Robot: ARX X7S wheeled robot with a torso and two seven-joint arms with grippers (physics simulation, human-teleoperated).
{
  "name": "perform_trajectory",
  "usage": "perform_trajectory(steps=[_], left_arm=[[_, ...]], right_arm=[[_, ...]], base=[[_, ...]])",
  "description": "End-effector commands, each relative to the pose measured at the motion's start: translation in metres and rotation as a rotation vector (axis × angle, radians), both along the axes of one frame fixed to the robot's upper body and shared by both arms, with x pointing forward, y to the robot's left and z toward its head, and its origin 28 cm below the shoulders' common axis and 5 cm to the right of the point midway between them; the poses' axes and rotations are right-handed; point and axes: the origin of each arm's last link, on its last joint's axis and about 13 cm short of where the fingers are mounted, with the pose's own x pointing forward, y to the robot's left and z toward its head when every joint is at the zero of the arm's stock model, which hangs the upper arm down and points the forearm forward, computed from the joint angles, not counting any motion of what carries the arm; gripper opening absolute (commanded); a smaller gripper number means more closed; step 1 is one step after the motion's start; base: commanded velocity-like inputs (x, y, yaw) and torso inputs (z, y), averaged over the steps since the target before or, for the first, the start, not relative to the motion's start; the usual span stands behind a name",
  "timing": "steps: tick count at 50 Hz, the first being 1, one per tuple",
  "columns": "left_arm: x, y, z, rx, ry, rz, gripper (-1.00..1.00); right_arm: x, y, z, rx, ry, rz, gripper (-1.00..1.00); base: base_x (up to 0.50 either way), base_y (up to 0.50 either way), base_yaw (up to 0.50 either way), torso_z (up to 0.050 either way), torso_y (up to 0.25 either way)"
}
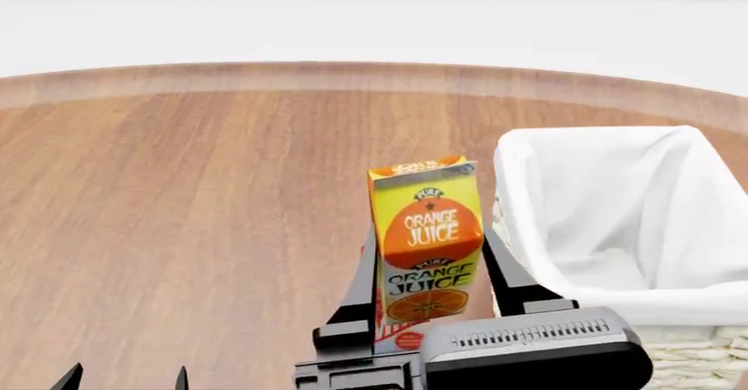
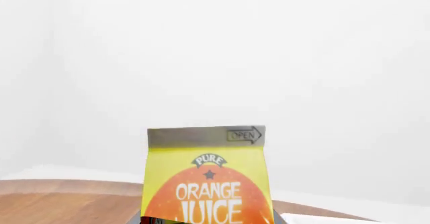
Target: Pick up the orange juice, and put it in the basket.
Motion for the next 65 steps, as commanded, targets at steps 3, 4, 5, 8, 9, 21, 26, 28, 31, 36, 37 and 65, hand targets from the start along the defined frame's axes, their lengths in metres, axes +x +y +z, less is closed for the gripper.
perform_trajectory(steps=[3, 4, 5, 8, 9, 21, 26, 28, 31, 36, 37, 65], left_arm=[[0.000, 0.000, 0.000, 0.000, 0.000, 0.000, 1.00], [0.000, 0.000, 0.000, 0.000, 0.000, 0.000, 1.00], [0.000, 0.000, 0.000, 0.000, 0.000, 0.000, 1.00], [0.000, 0.000, 0.000, 0.000, 0.000, 0.000, 1.00], [0.000, 0.000, 0.000, 0.000, 0.000, 0.000, 1.00], [0.000, 0.000, 0.000, 0.000, 0.000, 0.000, 1.00], [0.000, 0.000, 0.000, 0.000, 0.000, 0.000, 1.00], [0.000, 0.000, 0.000, 0.000, 0.000, 0.000, 1.00], [0.000, 0.000, 0.000, 0.000, 0.000, 0.000, 1.00], [0.000, 0.000, 0.000, 0.000, 0.000, 0.000, 1.00], [0.000, 0.000, 0.000, 0.000, 0.000, 0.000, 1.00], [0.000, 0.000, 0.000, 0.000, 0.000, 0.000, 1.00]], right_arm=[[0.006, -0.007, 0.023, -0.026, -0.080, -0.043, -1.00], [0.007, -0.007, 0.024, -0.027, -0.085, -0.047, -1.00], [0.008, -0.008, 0.025, -0.025, -0.085, -0.050, -1.00], [0.008, -0.011, 0.030, -0.020, -0.093, -0.057, -1.00], [0.009, -0.011, 0.031, -0.018, -0.098, -0.060, -1.00], [0.012, -0.019, 0.046, -0.010, -0.126, -0.091, -1.00], [0.013, -0.023, 0.053, -0.002, -0.138, -0.104, -1.00], [0.012, -0.024, 0.056, -0.003, -0.144, -0.111, -1.00], [0.013, -0.026, 0.058, -0.003, -0.148, -0.119, -1.00], [0.015, -0.029, 0.061, -0.006, -0.150, -0.136, -1.00], [0.015, -0.030, 0.061, -0.005, -0.149, -0.138, -1.00], [0.042, -0.058, 0.057, 0.018, -0.104, -0.261, -1.00]], base=[[0.00, 0.00, 0.00, 0.000, 0.000], [0.00, 0.00, 0.00, 0.000, 0.000], [0.00, 0.00, 0.00, 0.000, 0.010], [0.00, 0.00, 0.00, 0.000, 0.000], [0.00, 0.00, 0.00, 0.000, 0.000], [0.00, 0.00, 0.00, 0.001, 0.001], [0.00, 0.00, 0.00, 0.000, 0.000], [0.00, 0.00, 0.00, 0.000, 0.000], [0.00, 0.00, 0.00, 0.000, 0.000], [0.00, 0.00, 0.00, 0.000, 0.000], [0.00, 0.00, 0.00, 0.000, 0.010], [0.00, 0.00, 0.00, 0.000, 0.000]])
